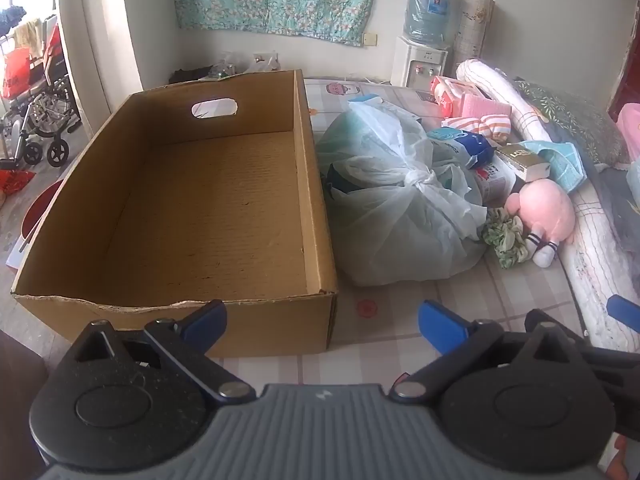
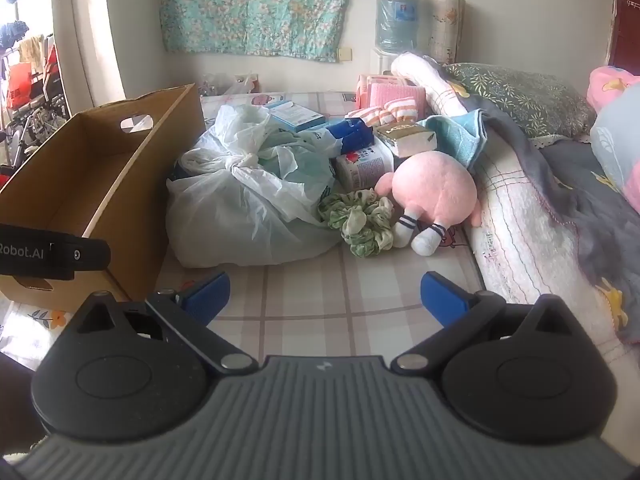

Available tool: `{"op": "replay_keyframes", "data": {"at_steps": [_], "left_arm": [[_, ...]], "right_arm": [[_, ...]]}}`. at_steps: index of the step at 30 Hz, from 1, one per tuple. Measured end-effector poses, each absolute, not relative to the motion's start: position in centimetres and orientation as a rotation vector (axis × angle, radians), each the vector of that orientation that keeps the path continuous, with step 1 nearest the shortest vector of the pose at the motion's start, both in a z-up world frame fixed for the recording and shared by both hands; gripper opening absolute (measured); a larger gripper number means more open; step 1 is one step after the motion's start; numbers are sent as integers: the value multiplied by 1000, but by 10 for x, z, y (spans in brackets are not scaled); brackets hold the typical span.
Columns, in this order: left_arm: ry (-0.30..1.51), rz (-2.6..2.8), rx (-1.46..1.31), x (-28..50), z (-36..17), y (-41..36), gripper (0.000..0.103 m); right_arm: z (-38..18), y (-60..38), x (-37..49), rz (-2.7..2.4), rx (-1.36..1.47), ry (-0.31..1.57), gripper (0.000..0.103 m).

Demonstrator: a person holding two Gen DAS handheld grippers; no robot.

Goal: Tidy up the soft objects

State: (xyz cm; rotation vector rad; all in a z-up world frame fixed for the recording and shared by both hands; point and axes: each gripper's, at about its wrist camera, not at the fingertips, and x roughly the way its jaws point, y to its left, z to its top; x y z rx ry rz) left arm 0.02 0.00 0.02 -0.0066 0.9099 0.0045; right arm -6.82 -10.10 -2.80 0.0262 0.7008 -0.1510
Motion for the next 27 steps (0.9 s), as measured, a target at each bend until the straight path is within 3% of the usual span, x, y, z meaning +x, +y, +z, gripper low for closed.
{"op": "replay_keyframes", "data": {"at_steps": [27], "left_arm": [[911,30,-29,-1,-2,10,100]], "right_arm": [[-26,-100,-60,-130,38,724,102]]}}
